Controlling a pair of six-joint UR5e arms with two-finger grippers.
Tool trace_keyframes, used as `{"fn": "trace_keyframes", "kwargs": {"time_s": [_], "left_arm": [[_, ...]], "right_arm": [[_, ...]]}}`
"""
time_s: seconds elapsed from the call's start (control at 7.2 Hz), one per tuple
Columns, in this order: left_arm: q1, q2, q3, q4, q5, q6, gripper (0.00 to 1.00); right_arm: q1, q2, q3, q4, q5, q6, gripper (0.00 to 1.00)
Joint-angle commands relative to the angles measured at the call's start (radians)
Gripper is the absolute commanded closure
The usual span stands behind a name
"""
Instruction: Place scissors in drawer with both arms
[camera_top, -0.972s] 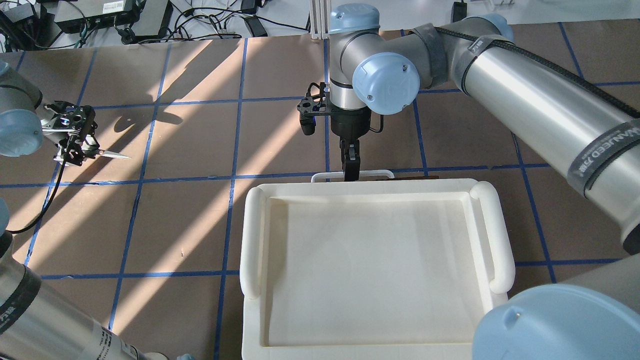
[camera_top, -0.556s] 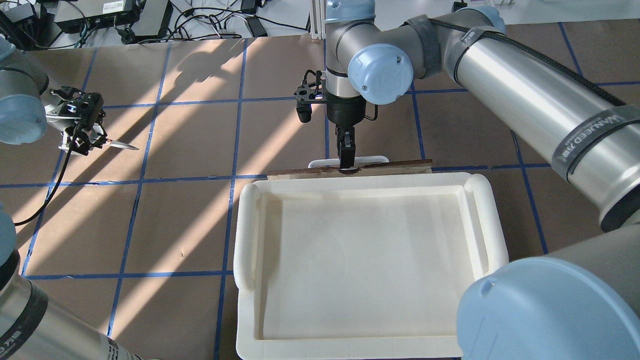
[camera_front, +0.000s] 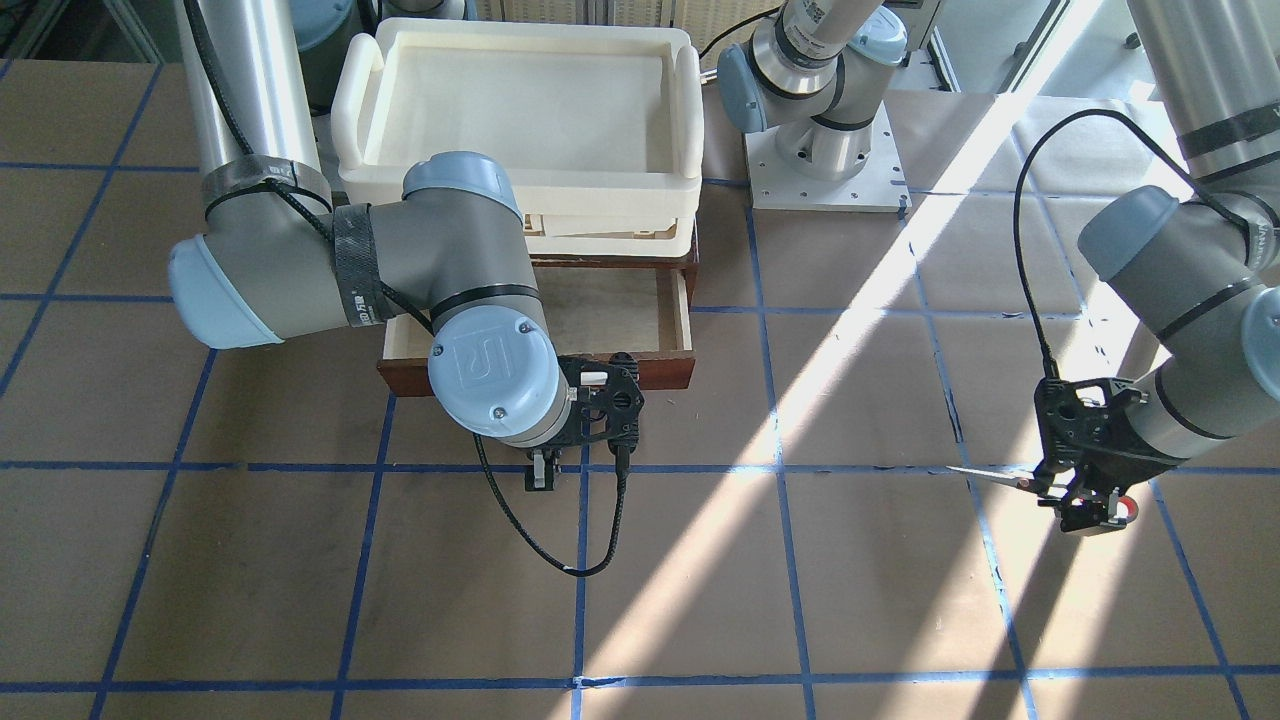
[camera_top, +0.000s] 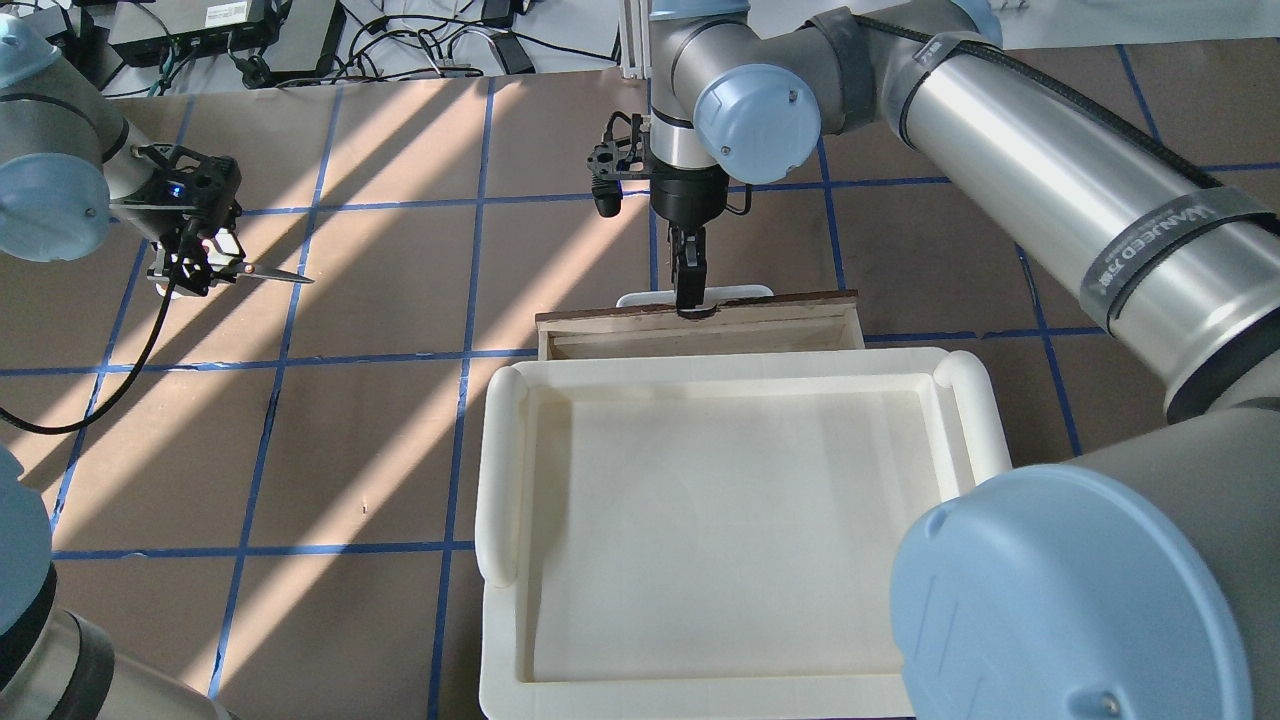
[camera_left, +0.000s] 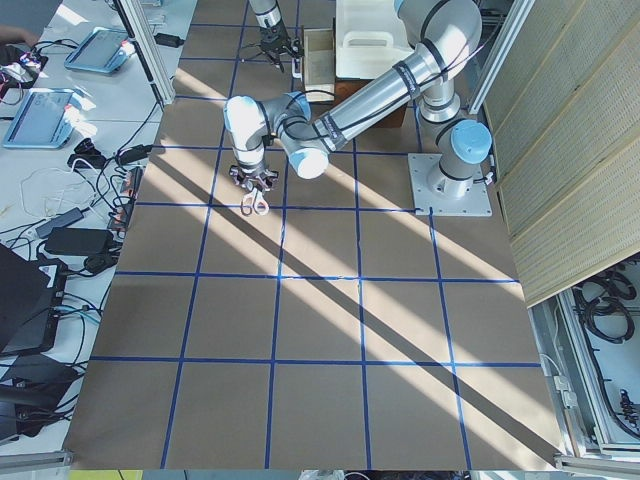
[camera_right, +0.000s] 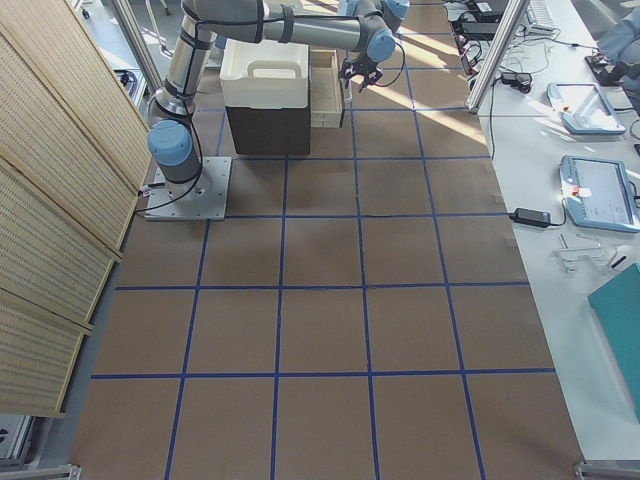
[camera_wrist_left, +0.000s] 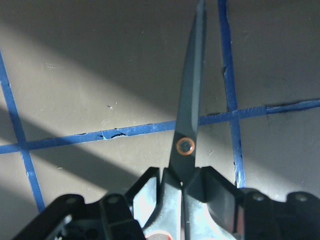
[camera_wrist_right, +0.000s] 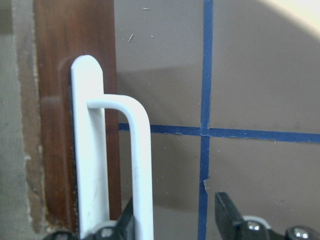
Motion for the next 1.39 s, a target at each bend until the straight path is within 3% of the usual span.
{"fn": "trace_keyframes", "kwargs": {"time_s": [0.0, 0.42, 0.69, 1.25], "left_arm": [[-0.043, 0.036, 0.0, -0.042, -0.001, -0.065, 1.0], [-0.098, 0.117, 0.002, -0.146, -0.001, -0.108, 1.0], [-0.149, 0.135, 0.0, -0.151, 0.007, -0.215, 1.0], [-0.153, 0.128, -0.002, -0.153, 0.01, -0.219, 1.0]], "right_arm": [[-0.002, 0.007, -0.023, -0.012, -0.011, 0.0, 0.39], [-0.022, 0.016, -0.041, -0.047, -0.014, -0.006, 0.39], [-0.024, 0.035, -0.074, -0.047, -0.012, -0.006, 0.4], [-0.024, 0.048, -0.109, -0.049, -0.014, -0.005, 0.38]]}}
